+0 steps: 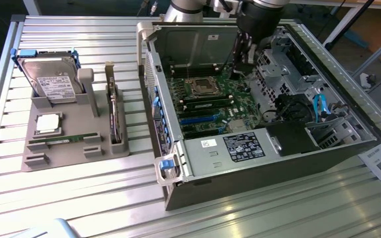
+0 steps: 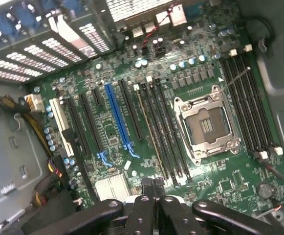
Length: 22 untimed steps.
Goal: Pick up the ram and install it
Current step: 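Press down the ram until it locks into place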
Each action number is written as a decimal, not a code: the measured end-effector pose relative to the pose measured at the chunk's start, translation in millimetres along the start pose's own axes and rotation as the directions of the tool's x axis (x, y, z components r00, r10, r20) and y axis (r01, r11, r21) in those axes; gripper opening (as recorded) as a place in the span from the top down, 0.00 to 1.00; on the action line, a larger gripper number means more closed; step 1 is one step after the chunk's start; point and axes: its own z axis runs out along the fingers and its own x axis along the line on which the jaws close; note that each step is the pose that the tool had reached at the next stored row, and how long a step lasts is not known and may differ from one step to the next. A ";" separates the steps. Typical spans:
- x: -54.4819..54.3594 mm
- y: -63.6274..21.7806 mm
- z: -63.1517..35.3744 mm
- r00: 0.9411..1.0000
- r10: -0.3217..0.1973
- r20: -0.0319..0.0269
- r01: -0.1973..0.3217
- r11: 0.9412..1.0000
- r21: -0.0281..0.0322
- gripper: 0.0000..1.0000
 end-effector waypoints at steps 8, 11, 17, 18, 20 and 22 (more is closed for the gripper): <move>0.0 0.0 0.1 0.985 0.172 -0.004 -0.172 0.985 -0.011 0.90; 0.0 0.0 0.0 0.972 0.235 -0.006 -0.235 0.972 -0.015 0.90; 0.0 0.0 0.0 0.919 0.394 -0.012 -0.394 0.919 -0.025 0.90; 0.0 0.0 0.0 0.909 0.417 -0.013 -0.417 0.908 -0.026 0.90; 0.0 0.0 0.0 0.890 0.456 -0.014 -0.456 0.889 -0.028 0.90; 0.0 0.0 0.0 0.867 0.497 -0.017 -0.497 0.867 -0.031 0.90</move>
